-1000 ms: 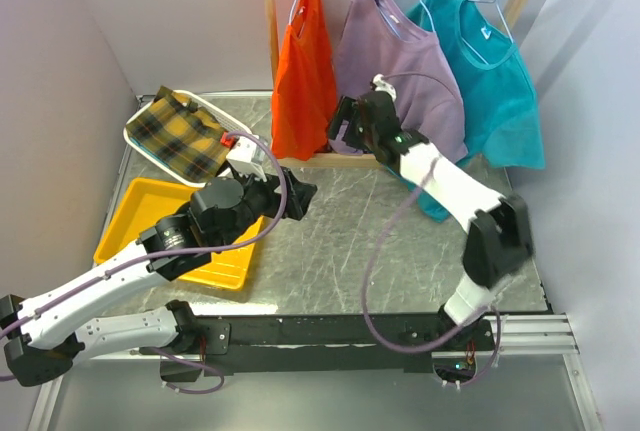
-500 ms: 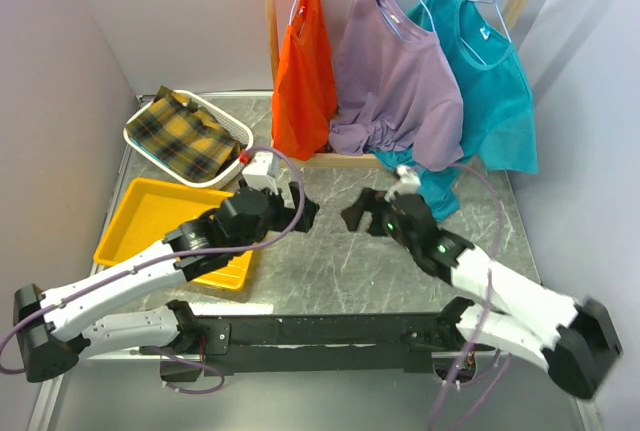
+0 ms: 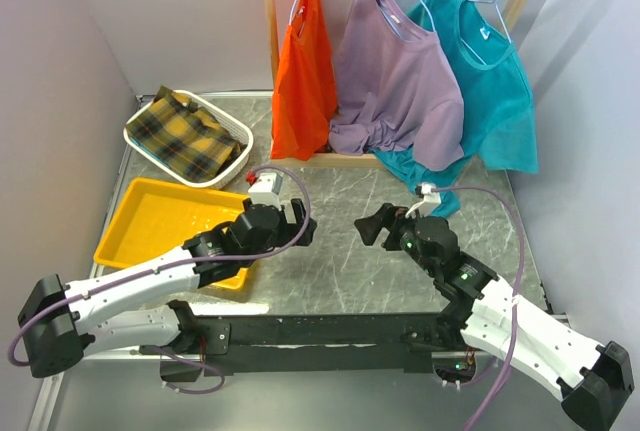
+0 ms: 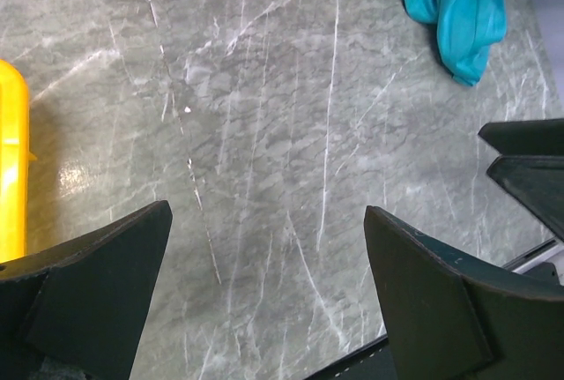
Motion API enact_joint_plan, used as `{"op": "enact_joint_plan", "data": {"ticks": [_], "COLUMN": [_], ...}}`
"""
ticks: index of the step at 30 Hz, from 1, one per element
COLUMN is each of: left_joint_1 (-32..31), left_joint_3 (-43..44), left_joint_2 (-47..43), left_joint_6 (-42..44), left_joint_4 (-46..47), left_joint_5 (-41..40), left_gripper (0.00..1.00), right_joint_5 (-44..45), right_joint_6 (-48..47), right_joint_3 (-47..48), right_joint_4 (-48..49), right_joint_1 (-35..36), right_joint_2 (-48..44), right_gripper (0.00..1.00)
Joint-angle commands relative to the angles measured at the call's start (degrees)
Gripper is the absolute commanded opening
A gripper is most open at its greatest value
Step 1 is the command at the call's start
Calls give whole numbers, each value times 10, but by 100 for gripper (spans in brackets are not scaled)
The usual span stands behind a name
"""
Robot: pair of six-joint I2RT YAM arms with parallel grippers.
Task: Place the t-shirt on the hanger
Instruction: Reset both arms
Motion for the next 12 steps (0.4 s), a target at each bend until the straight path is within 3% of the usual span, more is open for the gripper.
{"op": "enact_joint_plan", "data": {"ticks": [1, 12], "left_joint_1": [1, 1], "left_joint_3": [-1, -9], "left_joint_2": [-19, -49], "left_joint_6": [-5, 17], "left_joint_4": [39, 62], "left_joint_5": [-14, -6], "left_gripper": [96, 96], "right_joint_5": [11, 17], "right_joint_6": [-10, -21], "right_joint_3": [4, 9], "right_joint_4": [-6, -15], "right_joint_1": [0, 0], "right_joint_2": [-10, -14], "right_gripper": [100, 100]}}
